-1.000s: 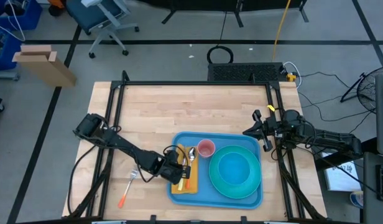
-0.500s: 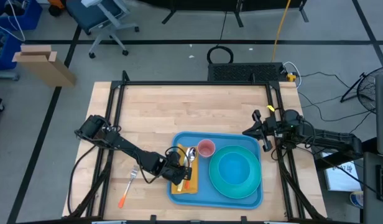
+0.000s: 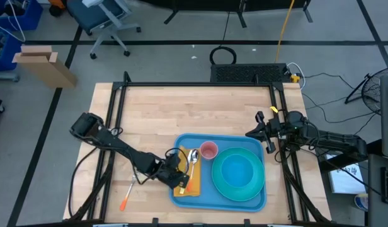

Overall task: Set up tray
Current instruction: Put the yellow table knife on top of the yellow table napkin to the left side of the orange spoon

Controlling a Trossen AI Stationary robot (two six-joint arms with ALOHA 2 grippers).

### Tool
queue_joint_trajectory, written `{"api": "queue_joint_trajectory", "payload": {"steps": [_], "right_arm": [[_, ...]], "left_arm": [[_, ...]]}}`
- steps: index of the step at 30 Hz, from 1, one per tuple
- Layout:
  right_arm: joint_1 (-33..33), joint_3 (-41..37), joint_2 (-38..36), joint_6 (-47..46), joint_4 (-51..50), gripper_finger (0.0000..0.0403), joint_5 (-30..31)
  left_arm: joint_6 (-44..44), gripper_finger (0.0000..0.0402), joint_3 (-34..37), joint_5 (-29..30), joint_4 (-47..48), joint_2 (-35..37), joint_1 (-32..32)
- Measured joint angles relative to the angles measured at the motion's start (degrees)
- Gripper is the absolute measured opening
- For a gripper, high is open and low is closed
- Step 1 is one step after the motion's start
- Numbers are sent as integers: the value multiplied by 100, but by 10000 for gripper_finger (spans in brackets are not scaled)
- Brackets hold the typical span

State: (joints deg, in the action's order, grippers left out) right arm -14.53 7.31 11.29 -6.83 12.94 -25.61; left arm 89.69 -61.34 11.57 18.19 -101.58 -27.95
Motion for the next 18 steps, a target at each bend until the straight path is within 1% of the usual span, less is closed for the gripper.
{"api": "queue_joint_trajectory", "payload": {"steps": [3,6,7,9,11,18], "right_arm": [[-1,0,15,0,75,0,0],[-1,0,44,20,217,0,7],[-2,0,47,20,227,0,8],[0,0,61,20,274,0,9],[1,0,62,20,271,0,9],[-1,0,66,20,270,0,21]], "left_arm": [[-352,80,-6,-67,56,65,-128],[-881,25,7,-168,152,37,-226],[-1098,13,5,-172,129,40,-242],[-1584,8,-2,-205,122,27,-262],[-1810,5,0,-239,166,8,-294],[-1873,2,0,-259,-33,-102,-335]]}}
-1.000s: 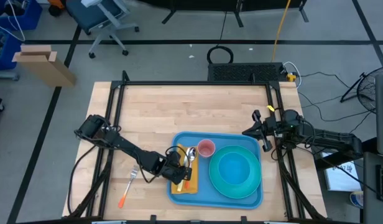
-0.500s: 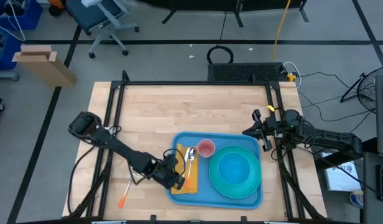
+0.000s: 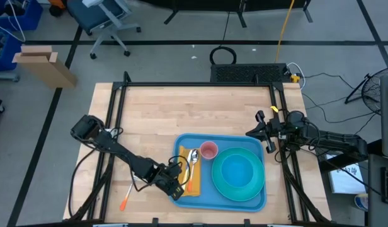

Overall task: Set up tray
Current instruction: Put the yellow table knife on top of the yellow table napkin to the left side of the orange spoon

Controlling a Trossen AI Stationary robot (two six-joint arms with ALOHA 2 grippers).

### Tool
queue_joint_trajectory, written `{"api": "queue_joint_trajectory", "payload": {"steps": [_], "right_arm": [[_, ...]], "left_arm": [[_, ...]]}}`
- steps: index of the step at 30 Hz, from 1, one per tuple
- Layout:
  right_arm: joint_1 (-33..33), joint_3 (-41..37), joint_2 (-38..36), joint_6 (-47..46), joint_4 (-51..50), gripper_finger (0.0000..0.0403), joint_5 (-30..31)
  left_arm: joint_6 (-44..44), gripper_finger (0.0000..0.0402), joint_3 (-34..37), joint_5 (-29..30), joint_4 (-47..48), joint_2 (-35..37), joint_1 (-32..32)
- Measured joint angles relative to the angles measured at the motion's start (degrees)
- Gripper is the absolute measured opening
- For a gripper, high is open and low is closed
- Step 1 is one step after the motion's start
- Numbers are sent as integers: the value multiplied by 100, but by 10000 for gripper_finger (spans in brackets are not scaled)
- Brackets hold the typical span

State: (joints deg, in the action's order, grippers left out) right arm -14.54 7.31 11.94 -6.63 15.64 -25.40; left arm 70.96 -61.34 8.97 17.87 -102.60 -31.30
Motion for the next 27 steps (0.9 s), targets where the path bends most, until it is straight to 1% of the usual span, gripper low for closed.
{"api": "queue_joint_trajectory", "payload": {"steps": [4,8,14,19,27], "right_arm": [[1,0,0,-9,0,0,3],[1,0,0,-15,-20,0,3],[1,0,0,-17,-24,0,1],[0,0,0,-4,-22,0,3],[0,0,0,-2,-22,0,3]], "left_arm": [[-82,2,-2,-88,-328,-240,-1],[39,1,-2,-115,-356,-409,-21],[171,1,-2,-52,-493,-429,-86],[6,1,-4,-48,-872,-429,-110],[29,1,-3,-47,-489,-427,-93]]}}
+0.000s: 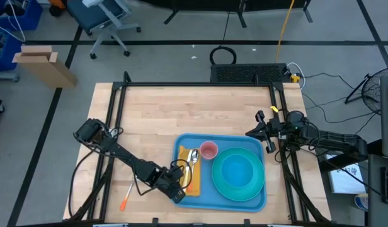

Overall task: Set up tray
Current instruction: Put the yellow table knife on top of the yellow table napkin to the left side of the orange spoon, then put the orange fork on top of the yellow table napkin to the left side of the yellow table knife

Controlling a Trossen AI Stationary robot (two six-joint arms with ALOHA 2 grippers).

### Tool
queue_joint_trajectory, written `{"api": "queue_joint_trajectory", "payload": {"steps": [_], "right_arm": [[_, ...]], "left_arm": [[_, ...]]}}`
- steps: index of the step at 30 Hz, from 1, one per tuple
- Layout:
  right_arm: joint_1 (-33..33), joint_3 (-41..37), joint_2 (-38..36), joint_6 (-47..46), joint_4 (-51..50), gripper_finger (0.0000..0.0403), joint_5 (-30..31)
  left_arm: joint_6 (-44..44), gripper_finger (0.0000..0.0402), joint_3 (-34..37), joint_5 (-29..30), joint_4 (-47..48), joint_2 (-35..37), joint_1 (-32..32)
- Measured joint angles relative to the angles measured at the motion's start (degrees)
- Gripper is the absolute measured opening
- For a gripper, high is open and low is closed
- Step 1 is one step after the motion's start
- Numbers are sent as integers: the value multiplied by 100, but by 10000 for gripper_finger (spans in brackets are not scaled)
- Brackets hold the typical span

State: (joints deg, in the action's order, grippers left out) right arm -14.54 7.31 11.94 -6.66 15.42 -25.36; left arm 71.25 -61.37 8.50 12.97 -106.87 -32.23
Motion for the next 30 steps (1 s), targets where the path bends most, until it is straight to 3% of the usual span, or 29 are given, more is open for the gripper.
{"api": "queue_joint_trajectory", "payload": {"steps": [4,9,13,16,25,30], "right_arm": [[-1,0,0,0,0,0,-2],[1,0,-2,0,-19,0,-2],[0,0,-2,0,-26,0,-17],[1,0,-2,-12,-28,0,-18],[1,0,7,-15,-46,0,-15],[1,0,9,-15,-4,0,-2]], "left_arm": [[-12,1,-383,-281,1172,83,-54],[567,0,-1761,-287,4433,95,-430],[1454,0,-2226,-259,5902,110,-874],[2253,0,-2081,-434,6203,198,-1263],[4614,0,-950,-1164,5704,199,-2154],[5190,27,-760,-1241,5694,203,-2337]]}}
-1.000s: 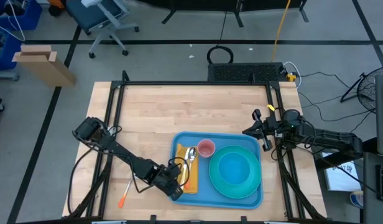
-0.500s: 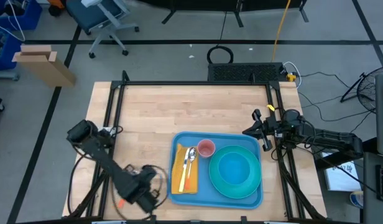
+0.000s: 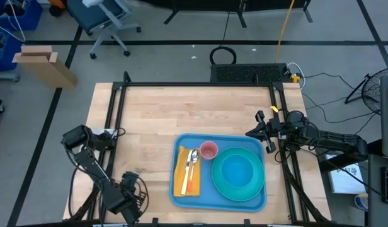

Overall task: Set up tray
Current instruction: Put the orange fork on top of the yellow table napkin to the left side of the yellow table knife

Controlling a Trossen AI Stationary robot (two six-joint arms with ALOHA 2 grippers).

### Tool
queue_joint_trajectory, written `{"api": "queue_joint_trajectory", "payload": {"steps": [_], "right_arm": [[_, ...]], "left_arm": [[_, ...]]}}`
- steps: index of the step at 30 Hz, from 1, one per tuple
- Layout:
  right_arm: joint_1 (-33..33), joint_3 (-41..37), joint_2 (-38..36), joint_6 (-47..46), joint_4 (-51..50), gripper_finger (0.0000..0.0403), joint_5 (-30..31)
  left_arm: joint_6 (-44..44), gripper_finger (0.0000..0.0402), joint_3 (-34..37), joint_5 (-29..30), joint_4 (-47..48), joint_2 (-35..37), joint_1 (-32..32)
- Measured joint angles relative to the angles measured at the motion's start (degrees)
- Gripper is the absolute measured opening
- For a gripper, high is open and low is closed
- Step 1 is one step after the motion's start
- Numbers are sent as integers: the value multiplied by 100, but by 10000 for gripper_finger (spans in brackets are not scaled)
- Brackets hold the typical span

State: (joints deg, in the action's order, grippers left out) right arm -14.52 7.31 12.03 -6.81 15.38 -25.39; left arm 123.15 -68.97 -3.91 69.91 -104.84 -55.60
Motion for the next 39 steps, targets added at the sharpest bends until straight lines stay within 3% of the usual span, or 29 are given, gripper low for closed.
{"api": "queue_joint_trajectory", "payload": {"steps": [7,13,16,19,24,36,39], "right_arm": [[0,0,2,-2,2,0,2],[-1,0,2,-3,-30,0,2],[0,0,2,-4,-38,0,2],[0,0,2,-2,-41,0,2],[-1,0,4,-2,-15,0,2],[-2,0,7,-3,2,0,4],[-2,0,7,-2,-22,0,4]], "left_arm": [[-412,141,-2,543,-269,0,-6],[-216,263,108,389,-269,0,-45],[-72,299,342,388,-541,0,-180],[59,310,608,397,-990,1,-293],[-31,277,910,438,-1532,39,-327],[-311,32,1088,152,-2082,48,-22],[-310,16,1088,73,-2127,46,105]]}}
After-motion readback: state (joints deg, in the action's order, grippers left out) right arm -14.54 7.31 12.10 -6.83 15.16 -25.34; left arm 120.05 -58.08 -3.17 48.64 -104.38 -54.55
